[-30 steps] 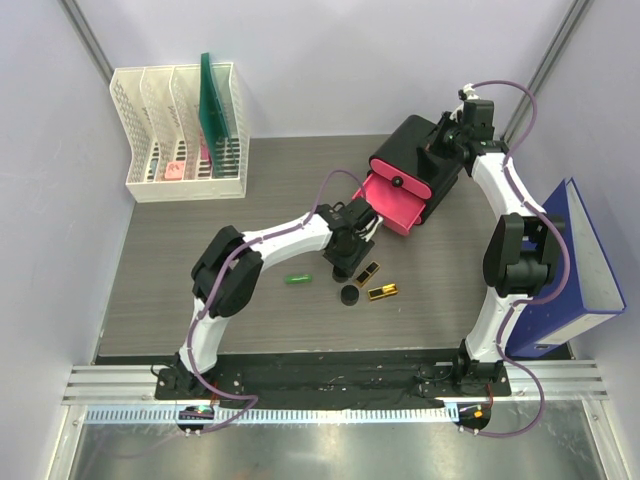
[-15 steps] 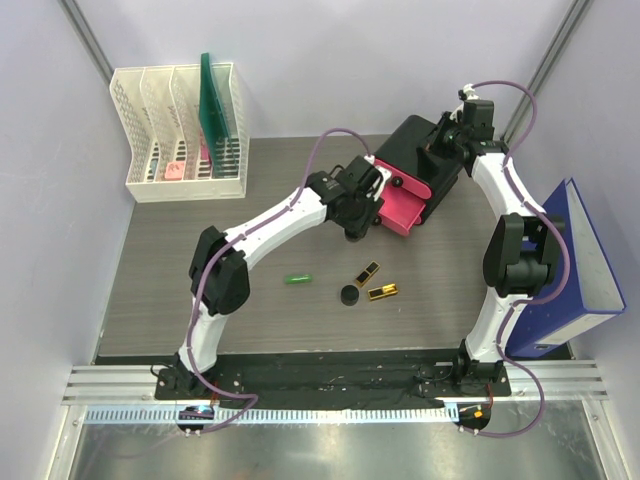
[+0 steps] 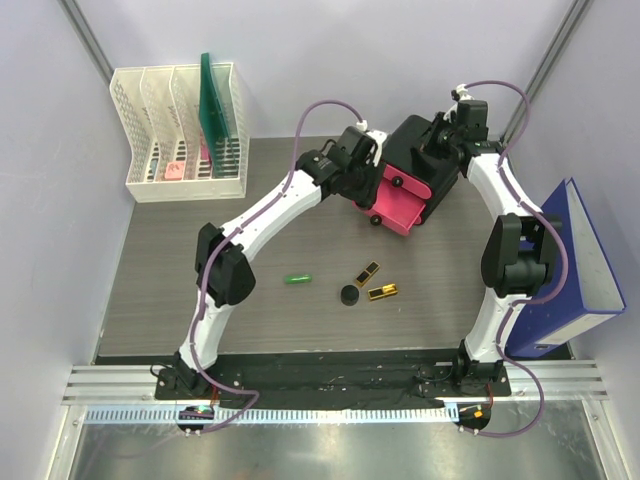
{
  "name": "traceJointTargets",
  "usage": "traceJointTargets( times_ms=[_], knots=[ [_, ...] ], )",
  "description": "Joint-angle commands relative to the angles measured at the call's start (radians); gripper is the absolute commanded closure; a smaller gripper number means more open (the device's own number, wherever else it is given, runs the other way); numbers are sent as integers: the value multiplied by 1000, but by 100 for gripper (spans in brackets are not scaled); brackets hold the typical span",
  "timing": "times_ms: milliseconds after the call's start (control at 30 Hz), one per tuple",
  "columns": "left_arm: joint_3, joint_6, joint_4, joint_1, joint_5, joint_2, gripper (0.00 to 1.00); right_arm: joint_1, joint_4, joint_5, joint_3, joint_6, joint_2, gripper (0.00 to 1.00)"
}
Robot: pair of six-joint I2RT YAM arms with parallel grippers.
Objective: Organize the makeup
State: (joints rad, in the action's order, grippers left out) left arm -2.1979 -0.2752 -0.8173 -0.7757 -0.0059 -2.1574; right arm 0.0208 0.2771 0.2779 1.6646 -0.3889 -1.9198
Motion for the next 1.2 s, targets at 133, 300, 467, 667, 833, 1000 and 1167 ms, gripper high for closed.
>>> traceJointTargets(
  times_ms=[133, 300, 467, 667, 833, 1000, 1167],
  knots=[
    [-147, -73, 104, 15, 46, -80, 90, 5, 281, -49, -88, 41, -99, 99],
    [-151, -105, 174, 18, 35, -110, 91, 7, 280, -48, -92, 41, -99, 99],
    [-180, -107, 188, 18, 38, -157, 90, 8, 278, -48, -91, 39, -100, 99],
    [-181, -121, 225, 27, 46, -186, 88, 8, 280, -48, -92, 41, -99, 99],
    [-181, -128, 233, 33, 47, -211, 80, 10, 278, -48, -95, 42, -99, 99],
    [-180, -127, 239, 33, 34, -229, 73, 13, 278, -48, -98, 41, -99, 99],
    [-184, -133, 251, 44, 30, -251, 66, 13, 278, -49, -98, 42, -97, 99]
  ],
)
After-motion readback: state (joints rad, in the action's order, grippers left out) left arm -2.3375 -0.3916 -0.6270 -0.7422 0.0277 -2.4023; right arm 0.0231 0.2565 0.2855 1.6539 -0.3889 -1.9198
